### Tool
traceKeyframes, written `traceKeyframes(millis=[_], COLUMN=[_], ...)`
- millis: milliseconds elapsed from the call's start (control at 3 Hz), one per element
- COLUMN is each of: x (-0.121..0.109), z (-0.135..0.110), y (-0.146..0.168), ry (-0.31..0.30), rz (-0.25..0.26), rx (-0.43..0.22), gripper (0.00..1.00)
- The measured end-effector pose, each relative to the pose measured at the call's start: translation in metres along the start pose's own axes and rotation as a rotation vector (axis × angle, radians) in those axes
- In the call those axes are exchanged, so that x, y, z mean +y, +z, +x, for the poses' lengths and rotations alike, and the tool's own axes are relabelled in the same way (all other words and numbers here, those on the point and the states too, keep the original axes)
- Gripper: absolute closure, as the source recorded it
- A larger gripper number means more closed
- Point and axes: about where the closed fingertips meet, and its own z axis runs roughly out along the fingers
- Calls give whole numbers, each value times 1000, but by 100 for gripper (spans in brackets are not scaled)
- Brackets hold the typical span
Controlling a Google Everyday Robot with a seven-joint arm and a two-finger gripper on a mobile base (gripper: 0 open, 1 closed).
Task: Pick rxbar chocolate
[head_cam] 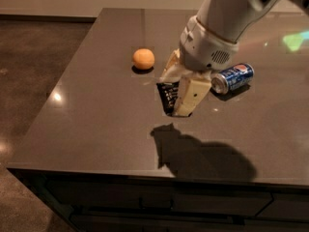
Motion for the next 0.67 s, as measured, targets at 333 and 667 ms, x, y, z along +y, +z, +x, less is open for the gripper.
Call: traceKeyframes(millis=[333,667], x=[-5,-5], z=[-11,-11], y=[-25,-25], ry=[-10,-10], rz=[43,43], rx=[-53,-53], gripper=[100,100])
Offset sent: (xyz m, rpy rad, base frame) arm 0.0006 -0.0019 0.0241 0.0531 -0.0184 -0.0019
